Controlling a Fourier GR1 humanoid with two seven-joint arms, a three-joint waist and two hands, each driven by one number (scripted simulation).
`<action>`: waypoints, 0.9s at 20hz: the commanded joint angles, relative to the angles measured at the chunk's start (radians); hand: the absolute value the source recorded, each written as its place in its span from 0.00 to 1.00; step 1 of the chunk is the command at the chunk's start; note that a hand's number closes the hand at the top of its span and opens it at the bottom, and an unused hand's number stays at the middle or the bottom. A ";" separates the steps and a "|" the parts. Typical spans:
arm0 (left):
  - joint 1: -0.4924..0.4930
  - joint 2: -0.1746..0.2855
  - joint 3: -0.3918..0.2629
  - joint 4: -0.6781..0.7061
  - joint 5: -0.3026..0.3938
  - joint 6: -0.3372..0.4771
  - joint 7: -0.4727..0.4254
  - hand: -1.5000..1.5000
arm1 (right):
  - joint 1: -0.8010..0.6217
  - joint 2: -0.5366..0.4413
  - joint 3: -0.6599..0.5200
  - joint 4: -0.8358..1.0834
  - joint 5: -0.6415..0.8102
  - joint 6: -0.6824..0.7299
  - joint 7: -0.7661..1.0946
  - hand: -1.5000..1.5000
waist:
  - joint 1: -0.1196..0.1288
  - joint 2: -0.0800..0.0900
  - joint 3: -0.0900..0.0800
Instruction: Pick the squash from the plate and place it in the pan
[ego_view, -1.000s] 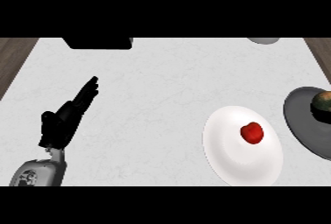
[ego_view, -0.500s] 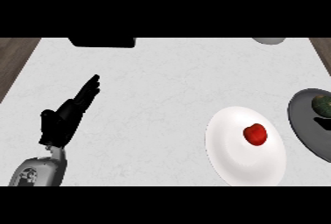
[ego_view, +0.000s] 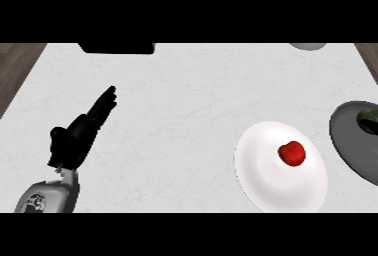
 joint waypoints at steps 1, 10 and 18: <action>0.039 -0.024 -0.030 -0.019 -0.024 0.017 -0.005 0.50 | 0.034 -0.012 -0.124 0.011 -0.138 0.109 -0.158 0.00 | -0.010 -0.004 0.001; 0.013 -0.011 0.004 0.002 -0.019 0.010 -0.007 0.50 | 0.145 -0.081 -0.183 0.108 -0.233 0.431 -0.327 0.00 | -0.016 -0.008 -0.003; 0.004 -0.027 0.003 -0.033 -0.018 0.009 0.039 0.50 | 0.294 -0.072 -0.202 0.113 -0.289 0.544 -0.569 0.00 | -0.022 -0.011 -0.004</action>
